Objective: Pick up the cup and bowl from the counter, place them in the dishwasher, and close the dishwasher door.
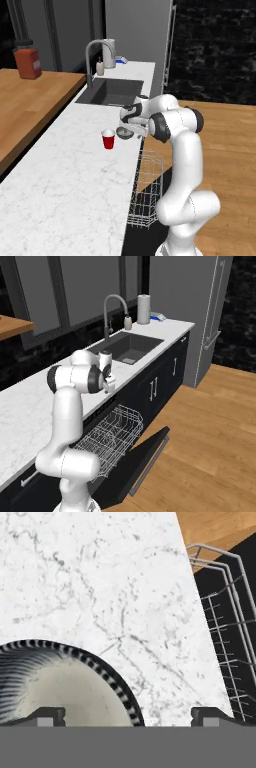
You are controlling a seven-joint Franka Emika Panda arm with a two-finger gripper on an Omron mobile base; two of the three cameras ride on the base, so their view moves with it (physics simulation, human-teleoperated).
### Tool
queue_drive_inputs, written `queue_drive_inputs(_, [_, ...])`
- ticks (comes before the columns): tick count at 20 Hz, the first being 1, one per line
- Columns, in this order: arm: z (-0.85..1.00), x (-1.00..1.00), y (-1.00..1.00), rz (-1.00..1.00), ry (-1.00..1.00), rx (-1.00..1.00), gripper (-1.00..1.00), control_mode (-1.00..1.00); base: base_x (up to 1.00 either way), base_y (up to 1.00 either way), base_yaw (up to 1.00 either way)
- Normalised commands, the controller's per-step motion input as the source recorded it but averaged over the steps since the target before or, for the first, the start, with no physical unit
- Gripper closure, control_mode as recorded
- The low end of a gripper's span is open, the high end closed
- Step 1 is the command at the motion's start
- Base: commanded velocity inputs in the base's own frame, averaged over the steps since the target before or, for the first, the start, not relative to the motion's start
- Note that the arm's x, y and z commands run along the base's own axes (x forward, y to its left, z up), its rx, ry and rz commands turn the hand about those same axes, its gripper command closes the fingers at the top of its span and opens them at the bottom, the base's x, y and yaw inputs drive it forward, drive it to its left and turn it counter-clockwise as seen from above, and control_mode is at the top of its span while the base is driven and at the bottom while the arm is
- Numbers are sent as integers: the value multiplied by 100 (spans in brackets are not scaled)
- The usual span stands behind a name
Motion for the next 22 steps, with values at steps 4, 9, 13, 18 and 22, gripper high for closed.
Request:
queue_drive_inputs(4, [-27, 27, 10, -2, 0, 0, -100, -100, 0, 0, 0])
queue_drive_inputs(9, [-26, 23, 8, -1, 0, 0, 100, -100, 0, 0, 0])
queue_drive_inputs(13, [-15, 12, 0, 0, 0, 0, 100, -100, 0, 0, 0])
queue_drive_inputs(18, [-11, -1, -10, 0, -1, 0, 100, -100, 0, 0, 0])
queue_drive_inputs(22, [1, -56, -48, 0, -8, 3, 100, -100, 0, 0, 0])
